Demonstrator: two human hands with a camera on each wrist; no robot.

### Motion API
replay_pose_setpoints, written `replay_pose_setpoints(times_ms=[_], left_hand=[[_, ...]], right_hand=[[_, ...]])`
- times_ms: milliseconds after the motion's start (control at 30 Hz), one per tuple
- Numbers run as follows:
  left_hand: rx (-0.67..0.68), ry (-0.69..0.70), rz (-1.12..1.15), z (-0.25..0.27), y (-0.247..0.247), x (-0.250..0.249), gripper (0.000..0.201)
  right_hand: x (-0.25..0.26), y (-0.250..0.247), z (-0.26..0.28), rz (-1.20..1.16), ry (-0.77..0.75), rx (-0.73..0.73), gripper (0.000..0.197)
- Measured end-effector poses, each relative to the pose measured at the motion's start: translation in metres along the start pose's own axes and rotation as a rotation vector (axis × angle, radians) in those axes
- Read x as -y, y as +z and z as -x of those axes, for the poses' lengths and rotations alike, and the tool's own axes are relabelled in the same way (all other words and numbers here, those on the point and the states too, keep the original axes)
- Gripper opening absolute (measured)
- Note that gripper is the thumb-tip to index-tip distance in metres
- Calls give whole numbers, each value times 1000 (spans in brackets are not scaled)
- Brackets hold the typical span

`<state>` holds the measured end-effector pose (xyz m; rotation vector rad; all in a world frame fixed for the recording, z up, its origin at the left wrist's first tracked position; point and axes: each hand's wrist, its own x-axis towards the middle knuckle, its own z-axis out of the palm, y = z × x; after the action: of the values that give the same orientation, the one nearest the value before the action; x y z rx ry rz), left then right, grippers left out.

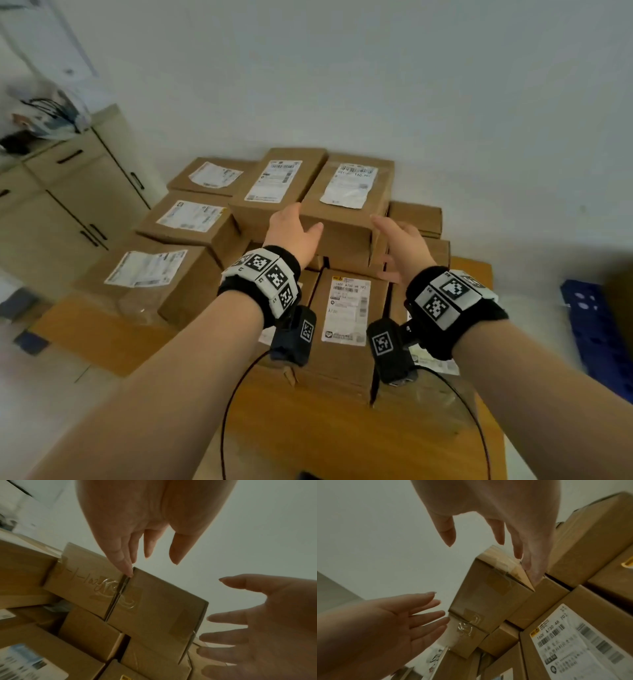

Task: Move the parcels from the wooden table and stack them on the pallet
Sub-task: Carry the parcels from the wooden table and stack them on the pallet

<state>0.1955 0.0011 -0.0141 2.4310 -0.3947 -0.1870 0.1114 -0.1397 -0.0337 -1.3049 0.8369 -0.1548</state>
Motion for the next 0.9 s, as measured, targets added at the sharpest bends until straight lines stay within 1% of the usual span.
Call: replay_pose_setpoints(times_ms=[100, 200, 300, 467, 600, 667, 700, 867, 900], left_hand=[[56, 44, -32, -20, -1, 12, 56], [87, 127, -44, -28, -3, 21, 55], [122, 209, -61, -29, -6, 25, 57], [138, 250, -25, -31, -10, 29, 49], [136, 293, 8, -28, -14, 28, 43], [119, 316, 13, -24, -14, 26, 42], [110, 325, 14, -21, -15, 23, 42], [46, 377, -6, 2, -11, -3, 39], [29, 389, -8, 10, -9, -11, 39]], right_hand=[[-2, 19, -15, -48, 37, -66, 80], [-7, 36, -27, -96, 69, -138, 86], [-7, 45, -30, -82, 79, -203, 80], [-7, 51, -28, -169, 88, -226, 71], [-10, 45, -25, -207, 53, -231, 59], [-10, 40, -21, -247, 53, -217, 49], [-11, 36, -17, -261, 57, -213, 48], [-8, 6, 3, -314, 12, -216, 67], [-8, -4, 8, -327, 3, -211, 67]])
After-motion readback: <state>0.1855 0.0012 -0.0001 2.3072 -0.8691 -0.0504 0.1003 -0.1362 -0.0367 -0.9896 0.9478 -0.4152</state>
